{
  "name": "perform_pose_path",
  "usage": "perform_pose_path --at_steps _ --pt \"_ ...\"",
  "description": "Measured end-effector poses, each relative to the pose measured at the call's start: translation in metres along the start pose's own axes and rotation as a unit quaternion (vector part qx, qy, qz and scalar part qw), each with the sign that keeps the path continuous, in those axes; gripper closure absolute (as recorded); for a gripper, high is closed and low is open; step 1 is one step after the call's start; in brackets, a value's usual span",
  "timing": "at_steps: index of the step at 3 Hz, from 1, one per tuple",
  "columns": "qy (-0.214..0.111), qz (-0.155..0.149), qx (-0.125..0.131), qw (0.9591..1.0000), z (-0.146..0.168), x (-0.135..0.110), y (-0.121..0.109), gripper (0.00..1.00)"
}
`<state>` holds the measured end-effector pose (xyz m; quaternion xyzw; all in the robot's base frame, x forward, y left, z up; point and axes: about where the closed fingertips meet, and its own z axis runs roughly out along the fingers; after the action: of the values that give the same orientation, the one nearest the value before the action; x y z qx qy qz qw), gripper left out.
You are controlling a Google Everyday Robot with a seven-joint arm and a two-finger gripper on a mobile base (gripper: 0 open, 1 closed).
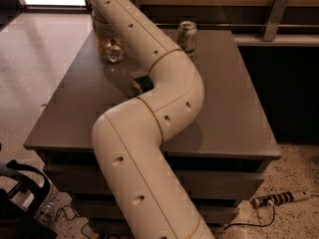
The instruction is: Place orange can upright
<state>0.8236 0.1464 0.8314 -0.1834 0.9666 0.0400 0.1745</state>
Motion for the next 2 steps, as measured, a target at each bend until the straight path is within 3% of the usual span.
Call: perform_pose_path --at_steps 2 --pt "-0.037 -0.003 0.036 0.9987 -0.039 -0.015 -0.012 1.00"
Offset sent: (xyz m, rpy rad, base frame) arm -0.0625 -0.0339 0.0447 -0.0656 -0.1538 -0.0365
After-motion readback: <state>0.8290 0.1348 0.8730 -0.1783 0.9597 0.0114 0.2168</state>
